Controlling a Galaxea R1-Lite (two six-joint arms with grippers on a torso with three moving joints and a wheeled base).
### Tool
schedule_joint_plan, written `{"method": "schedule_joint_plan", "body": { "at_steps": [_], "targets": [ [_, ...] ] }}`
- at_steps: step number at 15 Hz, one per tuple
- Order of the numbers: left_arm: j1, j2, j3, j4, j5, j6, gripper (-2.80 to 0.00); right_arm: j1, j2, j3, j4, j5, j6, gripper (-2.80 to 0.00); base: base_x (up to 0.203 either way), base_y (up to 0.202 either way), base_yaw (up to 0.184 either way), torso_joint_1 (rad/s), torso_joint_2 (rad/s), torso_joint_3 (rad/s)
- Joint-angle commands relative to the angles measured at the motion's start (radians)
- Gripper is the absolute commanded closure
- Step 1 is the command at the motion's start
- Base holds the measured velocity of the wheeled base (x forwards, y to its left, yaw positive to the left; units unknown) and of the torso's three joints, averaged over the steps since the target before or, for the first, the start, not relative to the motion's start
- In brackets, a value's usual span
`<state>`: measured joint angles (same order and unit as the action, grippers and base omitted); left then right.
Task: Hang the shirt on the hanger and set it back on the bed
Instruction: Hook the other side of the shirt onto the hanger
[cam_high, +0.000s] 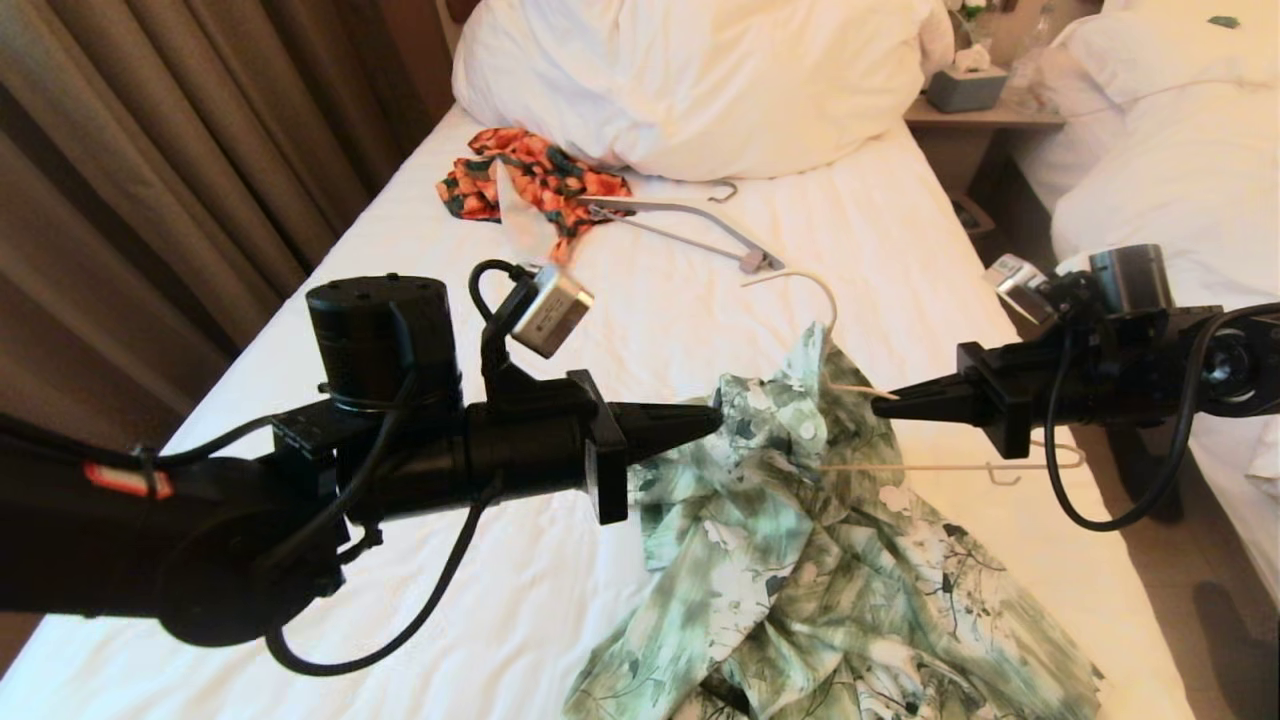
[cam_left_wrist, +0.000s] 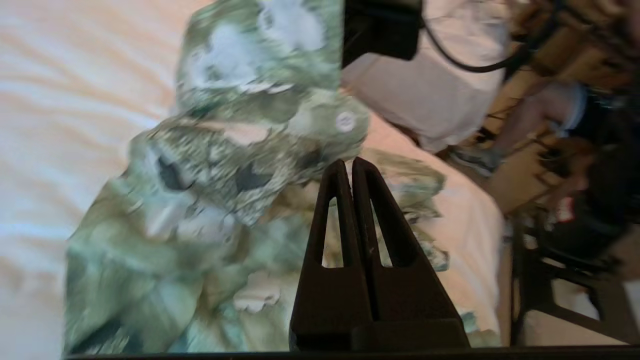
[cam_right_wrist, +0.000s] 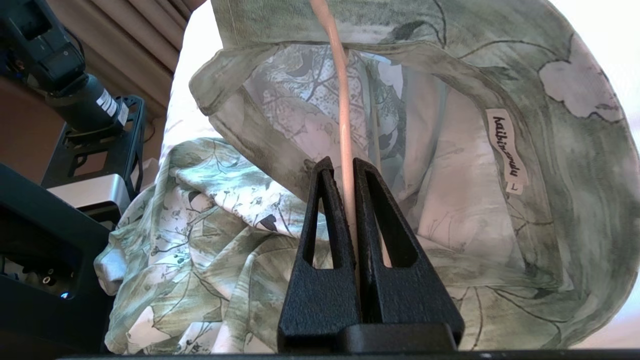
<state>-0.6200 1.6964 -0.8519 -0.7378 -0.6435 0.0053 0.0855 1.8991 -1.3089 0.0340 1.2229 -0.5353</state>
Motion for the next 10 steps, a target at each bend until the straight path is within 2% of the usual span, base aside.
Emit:
{"method": "schedule_joint_plan", "body": {
  "at_steps": [1, 3, 4, 10],
  "targets": [
    [0.000, 0.033, -0.044, 0.014, -0.054, 0.001, 0.00, 0.000, 0.001, -0.001, 0.000, 0.007, -0.003, 0.00, 0.000, 0.000, 0.000, 0.000, 0.00, 0.000],
    [-0.023, 0.056, -0.058, 0.035, -0.068, 0.001, 0.00, 0.000, 0.001, 0.000, 0.000, 0.007, -0.005, 0.00, 0.000, 0.000, 0.000, 0.000, 0.00, 0.000],
    [-0.029, 0.073, -0.062, 0.033, -0.069, 0.006, -2.80, 0.000, 0.001, 0.000, 0.000, 0.007, -0.004, 0.00, 0.000, 0.000, 0.000, 0.000, 0.00, 0.000],
    [-0.039, 0.206, -0.165, 0.031, -0.079, 0.138, -2.80, 0.002, 0.005, -0.001, -0.007, 0.029, -0.005, 0.00, 0.000, 0.000, 0.000, 0.000, 0.00, 0.000]
  ]
}}
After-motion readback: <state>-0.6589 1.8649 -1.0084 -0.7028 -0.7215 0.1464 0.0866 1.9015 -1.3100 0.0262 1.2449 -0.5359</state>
